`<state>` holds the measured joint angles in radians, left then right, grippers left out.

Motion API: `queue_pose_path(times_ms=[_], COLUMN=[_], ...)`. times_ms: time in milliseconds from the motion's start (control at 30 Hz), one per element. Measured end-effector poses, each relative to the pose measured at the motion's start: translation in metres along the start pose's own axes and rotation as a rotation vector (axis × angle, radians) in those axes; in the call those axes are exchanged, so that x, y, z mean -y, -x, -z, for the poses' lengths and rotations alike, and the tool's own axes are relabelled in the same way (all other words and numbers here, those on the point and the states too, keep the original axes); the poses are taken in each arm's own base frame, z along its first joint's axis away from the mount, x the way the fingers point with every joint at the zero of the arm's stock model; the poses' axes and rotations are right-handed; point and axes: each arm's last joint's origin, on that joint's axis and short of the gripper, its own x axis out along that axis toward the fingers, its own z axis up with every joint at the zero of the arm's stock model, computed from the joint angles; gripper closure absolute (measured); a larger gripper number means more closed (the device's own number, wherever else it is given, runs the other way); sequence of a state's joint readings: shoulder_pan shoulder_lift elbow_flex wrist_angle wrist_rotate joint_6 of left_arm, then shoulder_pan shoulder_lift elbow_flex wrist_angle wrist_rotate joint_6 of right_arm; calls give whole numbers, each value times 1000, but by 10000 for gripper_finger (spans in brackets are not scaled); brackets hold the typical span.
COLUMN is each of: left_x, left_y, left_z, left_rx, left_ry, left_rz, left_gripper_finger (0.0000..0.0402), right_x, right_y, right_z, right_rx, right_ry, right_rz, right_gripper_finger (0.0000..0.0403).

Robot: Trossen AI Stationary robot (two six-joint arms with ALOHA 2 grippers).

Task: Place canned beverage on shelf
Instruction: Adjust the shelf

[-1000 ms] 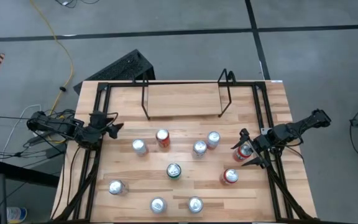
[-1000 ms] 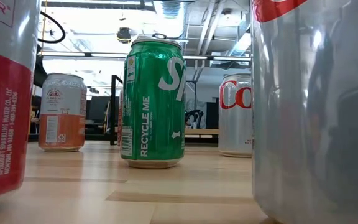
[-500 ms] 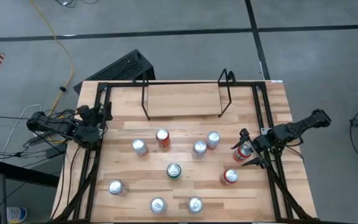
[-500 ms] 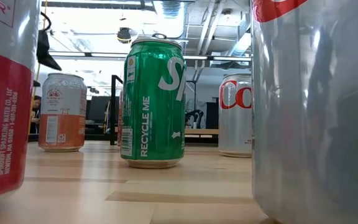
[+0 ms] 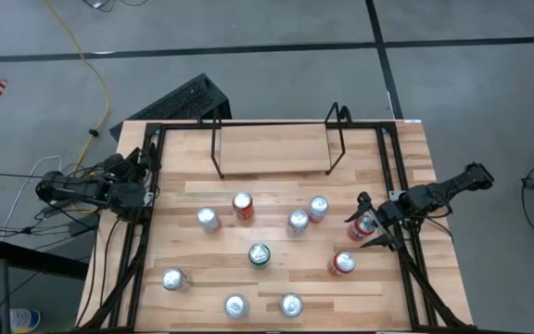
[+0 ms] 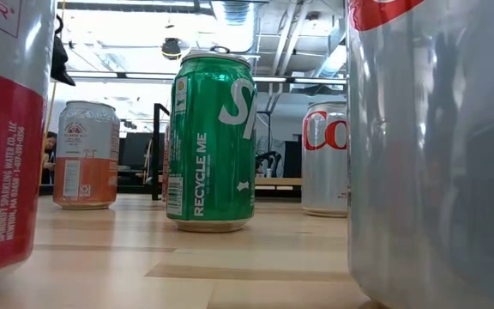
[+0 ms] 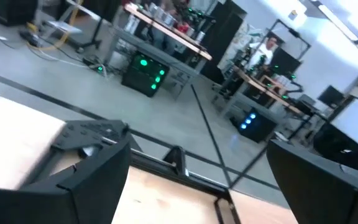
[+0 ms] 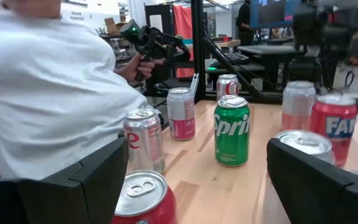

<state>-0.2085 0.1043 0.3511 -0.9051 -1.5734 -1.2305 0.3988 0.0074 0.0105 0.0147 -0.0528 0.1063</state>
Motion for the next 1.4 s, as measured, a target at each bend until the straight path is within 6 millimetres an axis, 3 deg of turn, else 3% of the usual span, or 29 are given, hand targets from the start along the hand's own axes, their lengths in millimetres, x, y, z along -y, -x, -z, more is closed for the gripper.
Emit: queue_pose_path(times_ms=[267,400,500,567,667,733,867,967,1200,1400], left_x=[14,28,42,53,62,65,65,63,63,64], left_y=[0,1,3,6,13,15,12,11,11,11], left_z=[-29,-45,-55,-60,-63,-65,-69,-69,-67,-68], left_rx=[-14,-112,-182,-203,-196,-173,-132,-129,-116,-110], left_ry=[-109,-193,-288,-318,-367,-362,-359,-358,-412,-408], left_rz=[10,132,359,599,955,1043,952,873,887,916], left_gripper_finger=[39,39,39,39,39,39,39,39,39,39], right_x=[0,0,0,0,2,2,2,2,1,0], right_y=[0,0,0,0,0,1,5,8,17,19], right_z=[0,1,1,1,-3,-11,-29,-38,-54,-57], right_rx=[-3,-7,-8,-6,35,126,312,407,574,601], right_ry=[-260,-300,-272,-256,-77,9,26,147,434,480], right_rz=[0,1,1,1,51,99,129,163,265,286], right_gripper_finger=[39,39,39,39,39,39,39,39,39,39])
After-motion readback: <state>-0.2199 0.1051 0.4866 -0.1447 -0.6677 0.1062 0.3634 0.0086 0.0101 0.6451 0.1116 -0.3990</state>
